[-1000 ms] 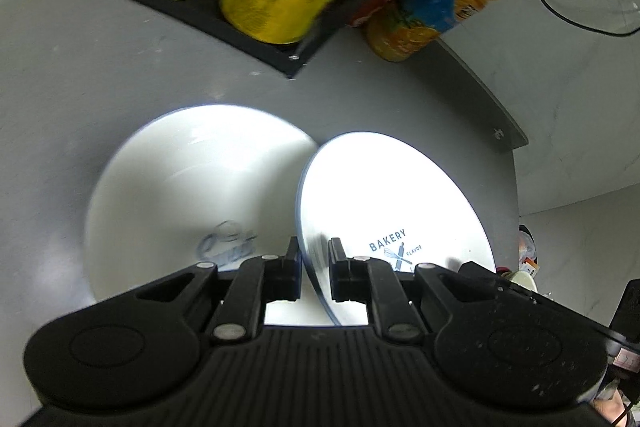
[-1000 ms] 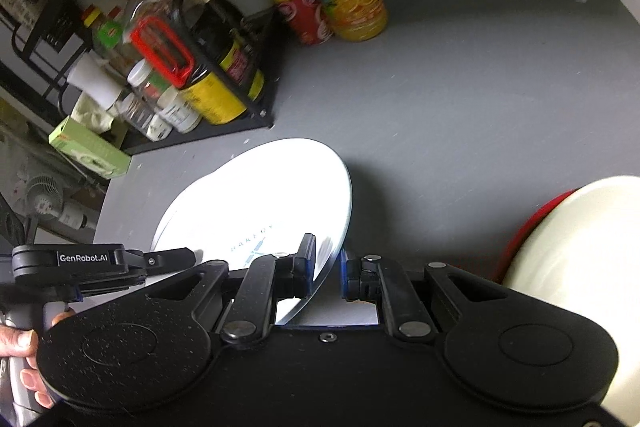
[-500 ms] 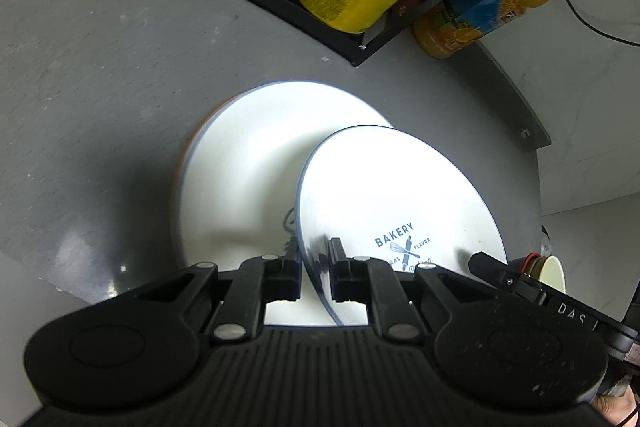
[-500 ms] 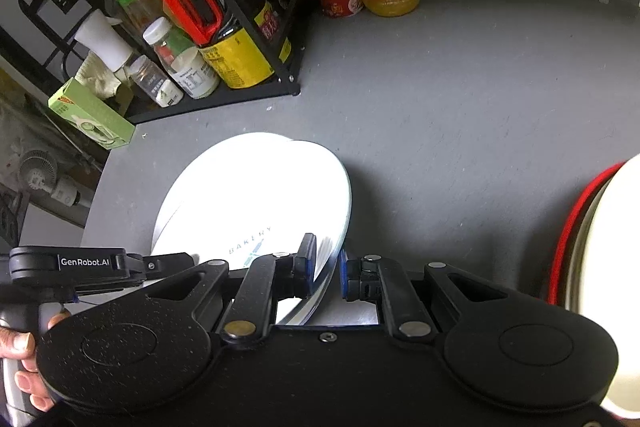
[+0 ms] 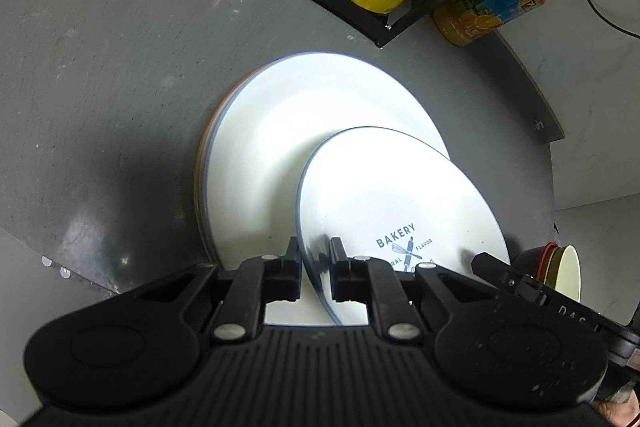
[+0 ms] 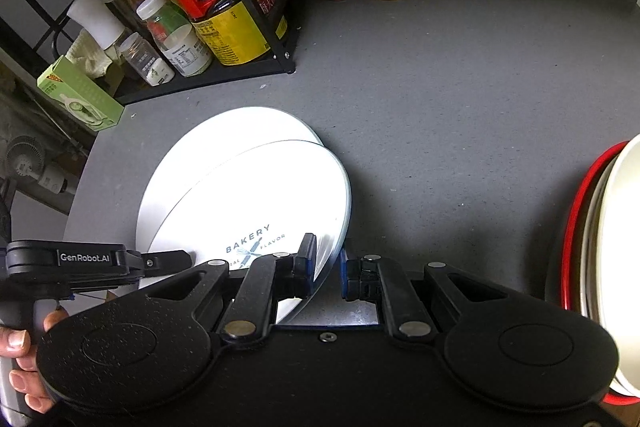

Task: Organize plates and bowls
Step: 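Lower the BAKERY plate onto the plate stack and open both tools, then withdraw both tools from the plates toward the red bowl stack, then close both tools on the rim of the red bowl holding cream bowls, then lift the red bowl stack with both tools and carry it over the plates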

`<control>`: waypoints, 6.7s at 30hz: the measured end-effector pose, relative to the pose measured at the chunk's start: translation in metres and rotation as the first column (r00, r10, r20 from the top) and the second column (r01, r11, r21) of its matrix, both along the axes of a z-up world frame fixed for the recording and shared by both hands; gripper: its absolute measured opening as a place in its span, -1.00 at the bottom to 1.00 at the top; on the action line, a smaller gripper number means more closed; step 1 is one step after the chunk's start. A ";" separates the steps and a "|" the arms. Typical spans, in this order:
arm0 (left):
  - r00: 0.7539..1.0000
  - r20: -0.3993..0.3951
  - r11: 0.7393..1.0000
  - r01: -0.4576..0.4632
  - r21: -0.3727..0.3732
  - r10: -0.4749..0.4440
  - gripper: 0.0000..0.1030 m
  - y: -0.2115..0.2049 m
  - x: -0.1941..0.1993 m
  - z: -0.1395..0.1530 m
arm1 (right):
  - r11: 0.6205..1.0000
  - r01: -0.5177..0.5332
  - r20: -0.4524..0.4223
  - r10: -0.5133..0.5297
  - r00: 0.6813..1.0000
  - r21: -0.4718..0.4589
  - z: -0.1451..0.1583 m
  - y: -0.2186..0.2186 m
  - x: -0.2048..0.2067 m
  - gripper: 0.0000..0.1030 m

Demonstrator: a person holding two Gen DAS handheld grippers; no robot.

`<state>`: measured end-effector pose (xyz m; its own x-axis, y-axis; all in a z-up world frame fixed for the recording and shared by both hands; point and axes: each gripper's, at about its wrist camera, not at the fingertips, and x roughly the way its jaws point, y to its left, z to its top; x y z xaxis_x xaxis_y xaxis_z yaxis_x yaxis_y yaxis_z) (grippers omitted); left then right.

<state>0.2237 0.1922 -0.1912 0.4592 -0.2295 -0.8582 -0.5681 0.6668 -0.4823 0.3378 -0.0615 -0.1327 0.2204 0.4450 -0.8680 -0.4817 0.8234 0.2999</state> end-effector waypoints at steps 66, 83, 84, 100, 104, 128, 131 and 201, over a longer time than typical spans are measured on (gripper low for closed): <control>0.986 -0.079 0.976 -0.128 0.174 0.143 0.06 0.032 -0.013 0.007 | 1.000 0.017 -0.012 -0.017 1.000 0.014 -0.005 0.010 -0.003 -0.29; 0.999 -0.002 0.959 0.044 0.281 -0.045 0.74 -0.019 0.009 0.070 | 0.996 0.055 0.117 -0.063 0.991 0.072 0.056 -0.012 -0.019 0.96; 0.998 0.004 0.955 0.057 0.291 -0.061 0.76 -0.022 0.011 0.072 | 0.995 0.063 0.125 -0.071 0.990 0.073 0.060 -0.015 -0.021 1.00; 0.966 0.079 0.925 0.210 0.316 -0.246 0.99 -0.082 0.034 0.102 | 0.975 0.215 0.173 -0.222 0.960 0.059 0.079 -0.083 -0.035 1.00; 0.956 0.080 0.917 0.242 0.317 -0.281 0.99 -0.099 0.041 0.103 | 0.967 0.249 0.170 -0.256 0.952 0.060 0.082 -0.103 -0.033 1.00; 0.938 -0.020 0.895 0.336 0.294 -0.345 0.99 -0.211 0.093 0.104 | 0.947 0.305 0.131 -0.317 0.939 0.103 0.078 -0.225 0.010 0.99; 0.939 -0.026 0.893 0.334 0.300 -0.342 0.99 -0.224 0.100 0.104 | 0.946 0.308 0.120 -0.319 0.940 0.102 0.072 -0.239 0.017 0.99; 0.984 -0.112 0.983 0.151 0.104 -0.140 -0.47 -0.248 0.148 0.028 | 0.984 0.138 -0.094 -0.128 0.987 0.109 -0.007 -0.229 0.088 -0.38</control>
